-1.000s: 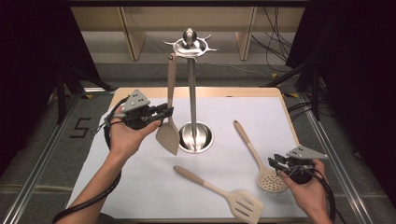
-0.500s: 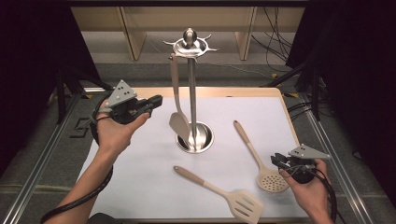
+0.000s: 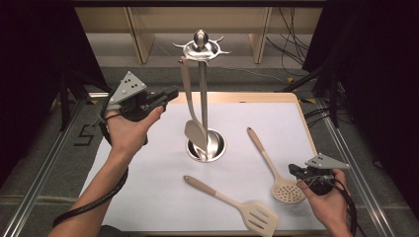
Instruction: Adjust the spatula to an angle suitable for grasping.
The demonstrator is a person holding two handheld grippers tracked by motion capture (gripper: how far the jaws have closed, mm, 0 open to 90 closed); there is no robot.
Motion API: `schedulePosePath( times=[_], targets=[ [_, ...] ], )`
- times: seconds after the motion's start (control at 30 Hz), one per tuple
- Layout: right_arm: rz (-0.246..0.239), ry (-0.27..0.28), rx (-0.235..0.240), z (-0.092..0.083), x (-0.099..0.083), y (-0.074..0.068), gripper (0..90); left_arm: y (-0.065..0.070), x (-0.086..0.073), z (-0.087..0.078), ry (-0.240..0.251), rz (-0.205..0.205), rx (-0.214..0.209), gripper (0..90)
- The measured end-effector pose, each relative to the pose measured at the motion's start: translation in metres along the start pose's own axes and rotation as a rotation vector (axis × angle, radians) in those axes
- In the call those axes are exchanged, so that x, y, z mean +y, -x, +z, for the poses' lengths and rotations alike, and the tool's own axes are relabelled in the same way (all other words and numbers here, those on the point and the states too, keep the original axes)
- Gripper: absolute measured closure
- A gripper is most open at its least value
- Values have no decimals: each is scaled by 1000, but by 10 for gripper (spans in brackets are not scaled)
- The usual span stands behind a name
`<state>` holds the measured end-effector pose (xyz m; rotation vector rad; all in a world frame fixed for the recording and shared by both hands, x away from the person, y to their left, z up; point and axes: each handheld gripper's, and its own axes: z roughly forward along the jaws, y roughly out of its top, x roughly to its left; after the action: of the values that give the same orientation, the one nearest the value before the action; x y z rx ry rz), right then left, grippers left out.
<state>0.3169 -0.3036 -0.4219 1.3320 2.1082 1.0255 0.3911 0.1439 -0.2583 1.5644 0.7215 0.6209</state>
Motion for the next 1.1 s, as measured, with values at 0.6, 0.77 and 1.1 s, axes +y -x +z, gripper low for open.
schedulePosePath(
  times=[0.6,0.77,1.1],
  targets=[
    [-15,-1,-15,0,0,1,897,5,31,3,68,20,-13,895],
    [-40,6,-15,1,0,3,895,7,34,4,87,18,-15,895],
    [-17,1,-12,1,0,3,887,4,43,8,116,12,-17,895]
  ],
)
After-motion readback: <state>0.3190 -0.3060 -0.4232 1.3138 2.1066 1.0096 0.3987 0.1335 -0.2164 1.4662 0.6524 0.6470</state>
